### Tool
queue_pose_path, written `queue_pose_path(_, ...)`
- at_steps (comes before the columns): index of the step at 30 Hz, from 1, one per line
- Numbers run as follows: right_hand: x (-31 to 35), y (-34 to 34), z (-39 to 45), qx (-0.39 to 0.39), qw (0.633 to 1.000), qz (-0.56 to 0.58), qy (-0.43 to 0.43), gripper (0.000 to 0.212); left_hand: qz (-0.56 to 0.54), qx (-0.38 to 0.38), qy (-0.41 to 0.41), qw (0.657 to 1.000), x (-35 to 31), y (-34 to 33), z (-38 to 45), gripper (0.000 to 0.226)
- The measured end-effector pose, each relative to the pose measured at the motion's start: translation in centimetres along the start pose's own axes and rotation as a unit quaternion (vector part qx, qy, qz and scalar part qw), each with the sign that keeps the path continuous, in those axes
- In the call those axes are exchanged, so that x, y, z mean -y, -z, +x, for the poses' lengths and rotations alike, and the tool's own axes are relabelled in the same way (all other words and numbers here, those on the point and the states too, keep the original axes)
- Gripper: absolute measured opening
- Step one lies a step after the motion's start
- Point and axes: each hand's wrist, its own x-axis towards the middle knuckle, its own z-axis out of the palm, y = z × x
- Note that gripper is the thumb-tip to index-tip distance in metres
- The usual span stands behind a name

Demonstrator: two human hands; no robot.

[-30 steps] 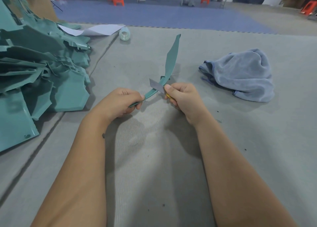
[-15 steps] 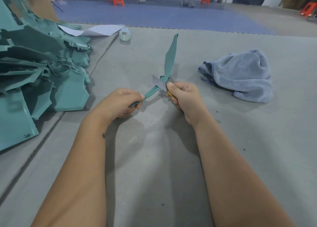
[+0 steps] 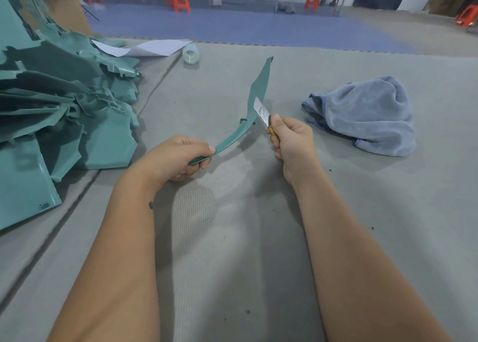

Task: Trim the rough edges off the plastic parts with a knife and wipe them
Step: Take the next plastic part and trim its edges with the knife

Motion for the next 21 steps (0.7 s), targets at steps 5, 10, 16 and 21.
queue_pose_path(5,0.1,0.3,0.1,0.003,0.999,-0.037,0.019,0.037,0.003,0.010,0.002,1.000,0.1,0.5,-0.1,0.041)
queue_pose_path(10,0.3,0.3,0.1,0.002,0.998,-0.057,0.029,0.036,0.001,0.023,0.006,1.000,-0.1,0.9,-0.3,0.034)
queue_pose_path(16,0.5,0.2,-0.3,0.019,0.995,-0.093,0.037,0.037,0.088,0.015,0.004,0.996,0.1,1.4,-1.0,0.038)
queue_pose_path(21,0.3,-0.9,-1.0,0.042,0.990,-0.123,0.058,0.041,0.155,-0.038,0.022,0.987,-0.3,1.8,-1.1,0.026)
